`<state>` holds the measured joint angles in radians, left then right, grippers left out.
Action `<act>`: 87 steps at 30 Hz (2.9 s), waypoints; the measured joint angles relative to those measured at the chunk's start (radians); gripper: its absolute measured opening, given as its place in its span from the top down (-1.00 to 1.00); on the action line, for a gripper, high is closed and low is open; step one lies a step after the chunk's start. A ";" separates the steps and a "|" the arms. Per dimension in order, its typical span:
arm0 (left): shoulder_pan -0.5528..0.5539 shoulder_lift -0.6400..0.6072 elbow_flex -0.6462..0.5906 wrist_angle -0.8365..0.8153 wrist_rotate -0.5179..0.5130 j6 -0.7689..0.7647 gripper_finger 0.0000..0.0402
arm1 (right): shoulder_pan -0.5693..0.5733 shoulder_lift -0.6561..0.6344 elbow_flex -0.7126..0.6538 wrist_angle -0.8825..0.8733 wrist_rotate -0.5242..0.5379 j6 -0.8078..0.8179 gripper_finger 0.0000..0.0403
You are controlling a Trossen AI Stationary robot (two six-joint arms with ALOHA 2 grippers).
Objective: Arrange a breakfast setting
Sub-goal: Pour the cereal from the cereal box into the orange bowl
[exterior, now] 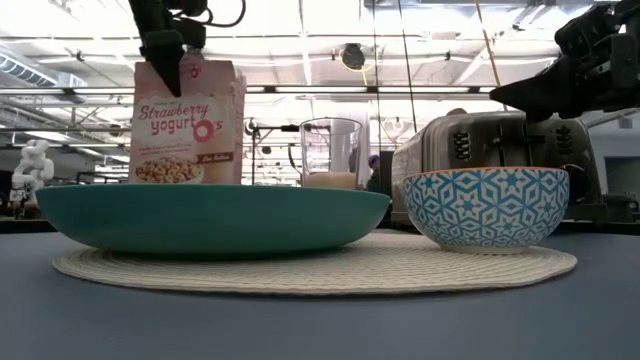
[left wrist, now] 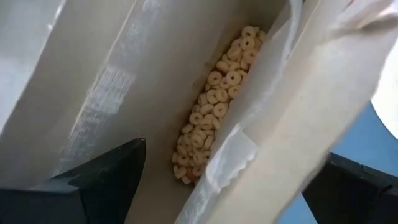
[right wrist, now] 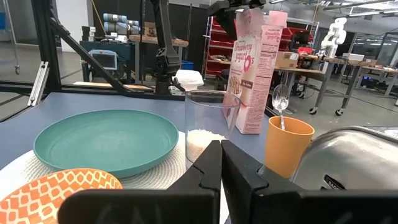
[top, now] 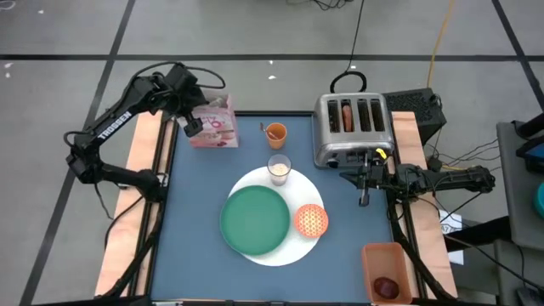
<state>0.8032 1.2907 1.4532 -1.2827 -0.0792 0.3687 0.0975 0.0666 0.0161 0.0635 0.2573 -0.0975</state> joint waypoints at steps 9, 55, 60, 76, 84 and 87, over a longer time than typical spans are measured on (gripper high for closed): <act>0.000 0.000 0.000 -0.001 0.000 0.019 -0.45 | 0.000 0.000 0.000 0.000 0.000 0.000 0.99; -0.007 0.000 0.219 -0.052 0.025 0.002 0.98 | 0.000 0.000 0.041 0.046 0.003 0.086 0.07; -0.051 0.000 0.330 -0.072 0.031 -0.024 0.98 | 0.000 0.000 0.043 0.090 0.005 0.085 -0.13; -0.292 -0.001 0.545 -0.078 0.040 -0.108 0.99 | 0.000 0.001 0.045 0.298 0.109 0.109 -0.29; -0.405 0.009 0.547 -0.076 0.037 -0.155 0.99 | 0.000 0.033 0.087 0.319 0.112 0.104 -0.29; -0.441 0.019 0.547 -0.076 0.037 -0.171 0.99 | 0.000 0.090 0.149 0.296 0.113 0.103 -0.29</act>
<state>0.3623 1.3097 2.0006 -1.3588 -0.0422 0.1982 0.0971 0.1566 0.1650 0.3599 0.3698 0.0059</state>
